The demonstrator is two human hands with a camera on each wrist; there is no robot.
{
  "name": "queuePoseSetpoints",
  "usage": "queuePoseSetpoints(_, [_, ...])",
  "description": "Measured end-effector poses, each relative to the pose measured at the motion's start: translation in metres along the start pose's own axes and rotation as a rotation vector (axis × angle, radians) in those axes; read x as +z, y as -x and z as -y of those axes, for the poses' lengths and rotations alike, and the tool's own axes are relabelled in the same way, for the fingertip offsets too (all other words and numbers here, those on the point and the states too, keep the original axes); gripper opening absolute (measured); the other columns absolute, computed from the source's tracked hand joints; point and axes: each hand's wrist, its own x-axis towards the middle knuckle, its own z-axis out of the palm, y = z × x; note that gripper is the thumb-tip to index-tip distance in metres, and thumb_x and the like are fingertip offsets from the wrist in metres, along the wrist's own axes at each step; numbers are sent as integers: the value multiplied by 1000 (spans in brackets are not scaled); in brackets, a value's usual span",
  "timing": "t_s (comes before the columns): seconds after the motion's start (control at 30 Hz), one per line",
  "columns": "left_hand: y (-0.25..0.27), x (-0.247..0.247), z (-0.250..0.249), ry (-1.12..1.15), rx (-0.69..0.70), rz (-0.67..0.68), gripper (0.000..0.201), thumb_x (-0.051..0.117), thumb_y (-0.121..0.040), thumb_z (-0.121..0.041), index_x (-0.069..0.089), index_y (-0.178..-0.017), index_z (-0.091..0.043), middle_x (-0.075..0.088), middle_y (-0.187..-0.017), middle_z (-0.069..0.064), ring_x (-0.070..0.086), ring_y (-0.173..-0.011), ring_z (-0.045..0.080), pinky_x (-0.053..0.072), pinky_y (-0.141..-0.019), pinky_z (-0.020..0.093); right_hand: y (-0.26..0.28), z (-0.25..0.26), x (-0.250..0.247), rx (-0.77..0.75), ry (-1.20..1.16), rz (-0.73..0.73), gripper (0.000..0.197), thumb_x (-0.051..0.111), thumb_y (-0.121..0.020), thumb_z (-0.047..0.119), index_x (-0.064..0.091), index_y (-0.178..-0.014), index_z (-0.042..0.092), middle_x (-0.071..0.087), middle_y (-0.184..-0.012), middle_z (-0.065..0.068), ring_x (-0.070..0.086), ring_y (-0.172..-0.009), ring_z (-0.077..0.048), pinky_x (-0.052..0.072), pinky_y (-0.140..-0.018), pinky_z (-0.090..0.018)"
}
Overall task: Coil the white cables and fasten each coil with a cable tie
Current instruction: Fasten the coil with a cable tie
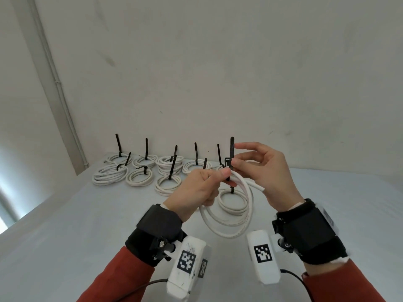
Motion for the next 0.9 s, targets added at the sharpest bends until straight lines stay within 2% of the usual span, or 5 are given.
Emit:
queuePoseSetpoints(0.17, [0,0,-3,98,-11,-7,46,58,-79,-56,70,-72,-13,15,-54,-7,13,-45,7,13,-44,20,1,2,2,-101,73,15,19,70,-78,-8,71,-85,9,68,-74,-8,68,-59,-18,51,-56,-21])
queuePoseSetpoints(0.3, [2,0,-7,108,-11,-24,45,49,-79,-53,72,-64,-17,8,-59,0,10,-48,9,10,-47,23,4,5,2,-137,92,29,12,71,-79,-6,70,-80,7,71,-73,-14,70,-62,-23,52,-58,-22])
queuePoseSetpoints(0.53, [3,1,-10,92,-5,-26,46,47,-80,-53,71,-62,-19,7,-61,2,10,-48,9,12,-46,22,5,6,2,-231,164,12,15,71,-79,-6,73,-80,9,72,-75,-7,69,-65,-23,55,-61,-26])
queuePoseSetpoints(0.73, [4,1,-9,76,0,-23,44,48,-81,-52,71,-63,-19,9,-59,1,11,-47,9,13,-46,22,4,7,2,-249,185,18,21,71,-79,-6,74,-80,15,72,-76,-2,69,-65,-22,54,-61,-25])
queuePoseSetpoints(0.9, [3,2,-9,90,-5,-36,44,49,-80,-54,70,-63,-18,9,-59,0,10,-48,10,11,-47,24,4,8,1,-253,170,22,22,69,-79,-8,74,-80,13,72,-77,-2,69,-65,-22,55,-60,-26])
